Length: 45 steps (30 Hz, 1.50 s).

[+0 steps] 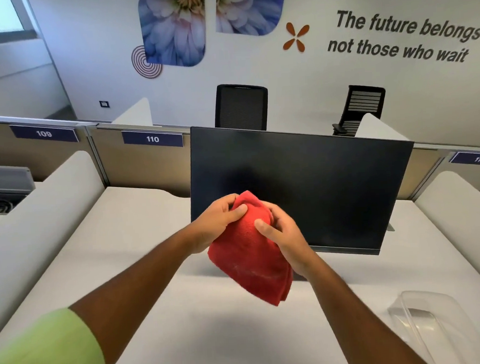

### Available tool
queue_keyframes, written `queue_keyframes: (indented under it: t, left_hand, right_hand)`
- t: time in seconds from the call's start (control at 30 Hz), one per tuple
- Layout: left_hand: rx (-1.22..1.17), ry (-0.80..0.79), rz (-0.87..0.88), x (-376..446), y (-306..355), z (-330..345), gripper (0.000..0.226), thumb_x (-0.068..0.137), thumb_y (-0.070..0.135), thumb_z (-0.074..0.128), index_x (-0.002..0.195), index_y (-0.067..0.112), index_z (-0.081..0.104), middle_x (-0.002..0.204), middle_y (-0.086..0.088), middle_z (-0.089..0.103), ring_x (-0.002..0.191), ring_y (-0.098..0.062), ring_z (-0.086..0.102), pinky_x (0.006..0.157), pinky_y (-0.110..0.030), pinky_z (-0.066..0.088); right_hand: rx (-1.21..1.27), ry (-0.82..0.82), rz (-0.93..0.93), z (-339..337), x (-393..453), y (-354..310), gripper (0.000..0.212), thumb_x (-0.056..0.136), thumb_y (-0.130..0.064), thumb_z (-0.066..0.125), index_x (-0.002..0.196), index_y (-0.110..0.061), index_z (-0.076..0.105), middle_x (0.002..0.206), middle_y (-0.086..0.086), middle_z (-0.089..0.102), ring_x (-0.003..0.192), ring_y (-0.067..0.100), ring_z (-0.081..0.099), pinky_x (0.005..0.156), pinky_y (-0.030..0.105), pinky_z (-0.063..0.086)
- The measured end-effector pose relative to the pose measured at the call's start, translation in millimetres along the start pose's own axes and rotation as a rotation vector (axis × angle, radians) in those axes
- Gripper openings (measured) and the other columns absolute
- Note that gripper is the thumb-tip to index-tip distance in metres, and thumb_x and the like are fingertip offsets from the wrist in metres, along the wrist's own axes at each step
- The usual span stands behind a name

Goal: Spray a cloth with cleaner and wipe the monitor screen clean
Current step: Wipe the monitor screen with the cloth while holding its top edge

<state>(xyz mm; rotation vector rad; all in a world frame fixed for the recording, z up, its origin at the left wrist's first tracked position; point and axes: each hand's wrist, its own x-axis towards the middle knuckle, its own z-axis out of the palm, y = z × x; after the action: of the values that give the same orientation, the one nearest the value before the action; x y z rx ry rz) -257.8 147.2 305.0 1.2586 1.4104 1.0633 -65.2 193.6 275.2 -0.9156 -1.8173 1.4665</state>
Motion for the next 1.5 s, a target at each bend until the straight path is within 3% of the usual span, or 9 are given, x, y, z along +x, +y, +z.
queue_keyframes:
  t: [0.1, 0.3, 0.6, 0.8, 1.0, 1.1, 1.27, 1.37, 1.5]
  left_hand:
    - [0.029, 0.044, 0.079, 9, 8, -2, 0.02, 0.1, 0.039, 0.056, 0.113, 0.029, 0.066, 0.11, 0.005, 0.07, 0.106, -0.017, 0.066, 0.095, -0.037, 0.053]
    - [-0.062, 0.265, 0.104, 30, 2, 2, 0.019, 0.098, 0.045, 0.055, 0.116, 0.039, 0.058, 0.13, 0.006, 0.048, 0.114, -0.016, 0.056, 0.102, -0.046, 0.052]
    - [0.478, 0.58, 0.233, 46, 11, -18, 0.052, 0.087, 0.063, 0.062, 0.128, 0.035, 0.048, 0.141, 0.006, 0.033, 0.13, -0.017, 0.03, 0.105, -0.042, 0.029]
    - [0.529, 0.953, 0.509, 61, 26, -83, 0.04, 0.094, 0.049, 0.056, 0.121, 0.02, 0.054, 0.13, -0.004, 0.044, 0.125, -0.019, 0.041, 0.104, -0.035, 0.032]
    - [0.132, 0.683, 0.322, 98, 53, -139, 0.038, 0.102, 0.042, 0.051, 0.13, 0.016, 0.05, 0.119, 0.002, 0.065, 0.112, -0.016, 0.062, 0.095, -0.026, 0.052]
    - [-0.034, 0.455, 0.155, 114, 58, -141, 0.043, 0.105, 0.049, 0.039, 0.121, 0.019, 0.065, 0.118, -0.002, 0.069, 0.116, -0.017, 0.06, 0.1, -0.033, 0.048]
    - [-0.056, 0.436, 0.147, 125, 50, -131, 0.041, 0.108, 0.036, 0.038, 0.098, 0.027, 0.077, 0.114, -0.008, 0.07, 0.108, -0.022, 0.063, 0.087, -0.03, 0.05]
    - [0.039, 0.408, 0.184, 124, 48, -135, 0.038, 0.108, 0.032, 0.038, 0.106, 0.024, 0.075, 0.116, -0.007, 0.07, 0.103, -0.013, 0.061, 0.081, -0.021, 0.047]
    - [0.272, 0.392, 0.217, 120, 51, -146, 0.036, 0.108, 0.036, 0.038, 0.112, 0.031, 0.074, 0.115, 0.007, 0.068, 0.106, -0.007, 0.058, 0.084, -0.022, 0.043]
  right_hand:
    - [0.254, -0.119, 0.13, 5, 6, -12, 0.051, 0.1, -0.052, 0.059, 0.145, -0.028, 0.055, 0.135, 0.007, 0.07, 0.122, 0.031, 0.07, 0.105, 0.051, 0.057]
    - [0.597, 0.1, 0.245, 44, 13, -24, 0.059, 0.09, -0.061, 0.055, 0.141, -0.031, 0.06, 0.128, 0.011, 0.074, 0.115, 0.03, 0.074, 0.09, 0.043, 0.064]
    - [0.731, 0.154, 0.18, 56, 41, -30, 0.041, 0.102, -0.05, 0.052, 0.142, -0.044, 0.055, 0.127, 0.004, 0.076, 0.114, 0.028, 0.075, 0.093, 0.049, 0.063]
    - [0.455, 0.63, -0.08, 25, 70, -48, 0.021, 0.111, -0.03, 0.052, 0.125, -0.027, 0.067, 0.109, -0.002, 0.076, 0.099, 0.011, 0.071, 0.086, 0.03, 0.059]
    - [-0.201, 1.116, -0.518, -2, 96, -67, 0.035, 0.109, -0.029, 0.054, 0.138, -0.011, 0.064, 0.121, -0.008, 0.069, 0.107, -0.002, 0.064, 0.094, 0.013, 0.049]
    - [-0.445, 1.062, -0.609, 3, 125, -56, 0.037, 0.107, -0.028, 0.06, 0.141, -0.015, 0.066, 0.119, 0.0, 0.066, 0.107, 0.015, 0.06, 0.094, 0.02, 0.045]
    - [-0.944, 0.826, -0.631, 34, 147, -12, 0.042, 0.102, -0.031, 0.066, 0.144, -0.034, 0.064, 0.136, 0.005, 0.06, 0.125, 0.028, 0.054, 0.095, 0.046, 0.048]
    - [-0.836, 0.768, -0.707, 32, 145, -5, 0.035, 0.104, -0.019, 0.065, 0.138, -0.026, 0.07, 0.112, 0.004, 0.066, 0.1, 0.022, 0.062, 0.078, 0.043, 0.052]
    - [-0.391, 0.98, -0.599, 5, 134, -23, 0.029, 0.104, -0.015, 0.062, 0.131, -0.015, 0.074, 0.104, 0.0, 0.068, 0.092, 0.013, 0.064, 0.086, 0.03, 0.053]
